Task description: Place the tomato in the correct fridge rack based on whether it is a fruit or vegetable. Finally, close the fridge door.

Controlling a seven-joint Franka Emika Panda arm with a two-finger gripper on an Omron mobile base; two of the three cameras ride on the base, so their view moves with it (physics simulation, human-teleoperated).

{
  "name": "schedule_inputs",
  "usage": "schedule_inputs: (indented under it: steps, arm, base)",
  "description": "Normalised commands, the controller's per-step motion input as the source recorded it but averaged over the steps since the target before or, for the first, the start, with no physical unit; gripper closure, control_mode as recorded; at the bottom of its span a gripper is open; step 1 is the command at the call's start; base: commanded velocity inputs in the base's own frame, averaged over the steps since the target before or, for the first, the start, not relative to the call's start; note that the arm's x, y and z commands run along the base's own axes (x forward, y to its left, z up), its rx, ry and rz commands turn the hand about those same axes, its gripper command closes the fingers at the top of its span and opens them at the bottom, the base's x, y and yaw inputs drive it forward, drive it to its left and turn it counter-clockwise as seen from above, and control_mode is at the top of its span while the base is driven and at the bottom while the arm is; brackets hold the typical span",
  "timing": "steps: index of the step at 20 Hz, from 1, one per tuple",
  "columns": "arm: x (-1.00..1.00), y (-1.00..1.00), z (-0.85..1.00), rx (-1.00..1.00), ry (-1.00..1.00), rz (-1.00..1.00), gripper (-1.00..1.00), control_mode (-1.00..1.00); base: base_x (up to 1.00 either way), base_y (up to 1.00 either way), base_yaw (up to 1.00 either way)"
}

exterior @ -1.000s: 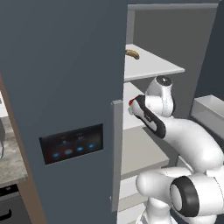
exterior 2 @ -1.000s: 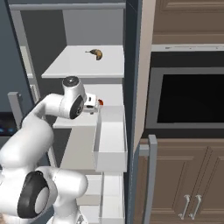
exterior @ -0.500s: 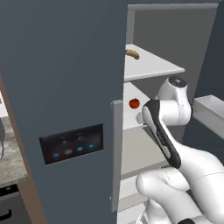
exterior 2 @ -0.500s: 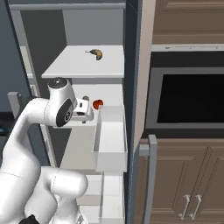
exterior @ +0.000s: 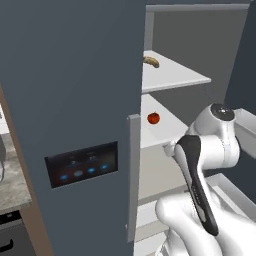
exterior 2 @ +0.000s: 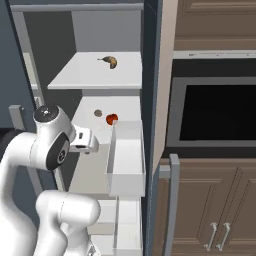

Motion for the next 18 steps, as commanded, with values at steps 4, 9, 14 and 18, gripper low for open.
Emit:
schedule_inputs:
  steps: [4, 9, 14, 18]
  arm:
    - [-0.27, 0.00, 0.10, 0.00, -0.03, 0.00, -1.00, -1.00]
    - [-0.06, 0.00, 0.02, 0.00, 0.00, 0.00, -1.00, 1.00]
    - [0.00, 0.00, 0.00, 0.00, 0.00, 0.00, -1.00, 1.00]
    - [0.00, 0.00, 0.00, 0.00, 0.00, 0.00, -1.00, 1.00]
  base:
    - [0.00, 0.00, 0.00]
    - [-0.39, 0.00, 0.00]
    - [-0.87, 0.00, 0.00]
    - [-0.90, 0.00, 0.00]
